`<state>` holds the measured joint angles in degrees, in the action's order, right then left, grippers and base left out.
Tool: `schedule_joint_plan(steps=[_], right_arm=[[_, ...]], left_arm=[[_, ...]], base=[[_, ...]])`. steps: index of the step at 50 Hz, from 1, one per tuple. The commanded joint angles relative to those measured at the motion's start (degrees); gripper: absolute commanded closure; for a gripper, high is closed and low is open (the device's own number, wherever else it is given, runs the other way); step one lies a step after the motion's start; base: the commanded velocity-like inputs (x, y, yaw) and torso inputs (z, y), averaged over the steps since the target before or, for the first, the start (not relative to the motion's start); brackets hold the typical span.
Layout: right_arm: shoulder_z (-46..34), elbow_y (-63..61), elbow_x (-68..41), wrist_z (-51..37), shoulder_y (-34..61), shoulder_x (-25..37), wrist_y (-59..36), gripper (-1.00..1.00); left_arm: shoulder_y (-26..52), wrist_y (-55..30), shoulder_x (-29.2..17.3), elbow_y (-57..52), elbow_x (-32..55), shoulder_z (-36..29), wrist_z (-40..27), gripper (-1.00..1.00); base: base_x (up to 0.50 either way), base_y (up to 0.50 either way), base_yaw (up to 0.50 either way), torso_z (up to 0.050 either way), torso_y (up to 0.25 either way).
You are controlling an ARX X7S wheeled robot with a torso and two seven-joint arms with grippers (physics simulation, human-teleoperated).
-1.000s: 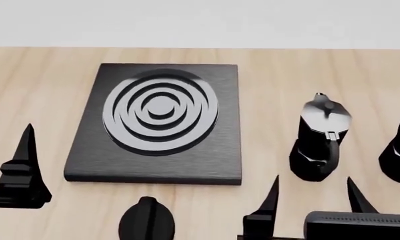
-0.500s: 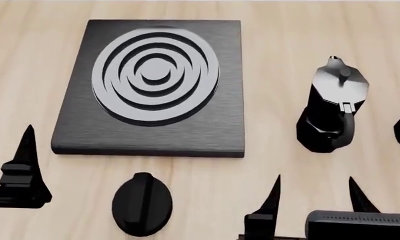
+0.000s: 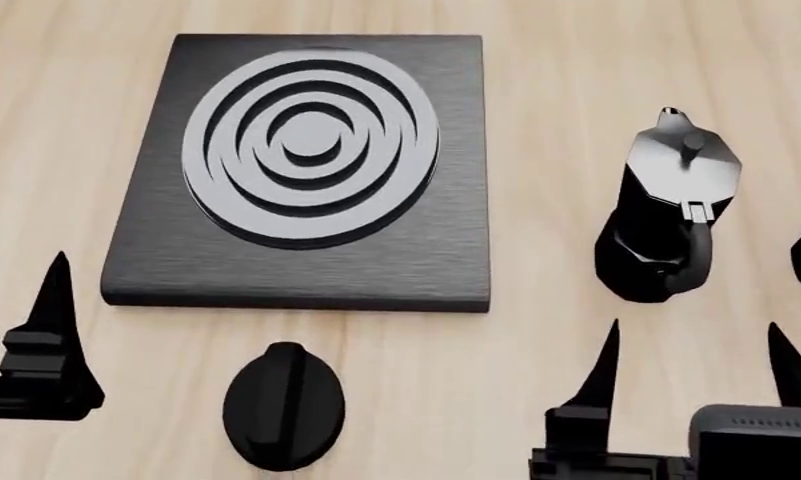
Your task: Put the right moka pot on the stove.
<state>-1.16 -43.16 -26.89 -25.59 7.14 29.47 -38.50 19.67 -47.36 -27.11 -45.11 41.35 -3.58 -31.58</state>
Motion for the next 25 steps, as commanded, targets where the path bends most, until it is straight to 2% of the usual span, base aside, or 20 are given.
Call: schedule_joint_plan(steps=[1, 15, 25], right_arm=[[5.99, -0.58, -2.75, 1.76, -1.06, 2.96, 0.73, -1.00], [18.14, 1.99, -10.07, 4.12, -3.64, 5.56, 0.69, -1.00], [22.58, 3.22, -11.45, 5.00, -5.74, 6.39, 1.24, -1.00]], left_arm=[[-0.37, 0.47, -0.21, -0.01, -0.22, -0.34, 0.02, -1.00], [0.20, -0.33, -0.49, -0.11, 0.74, -0.32, -0.48, -1.00], [0.32, -0.71, -0.60, -0.15, 1.20, -0.23, -1.02, -1.00]], base=[[0.00, 0.00, 0.00, 0.000, 0.000], [0.00, 0.00, 0.00, 0.000, 0.000], [0.00, 0.00, 0.00, 0.000, 0.000]])
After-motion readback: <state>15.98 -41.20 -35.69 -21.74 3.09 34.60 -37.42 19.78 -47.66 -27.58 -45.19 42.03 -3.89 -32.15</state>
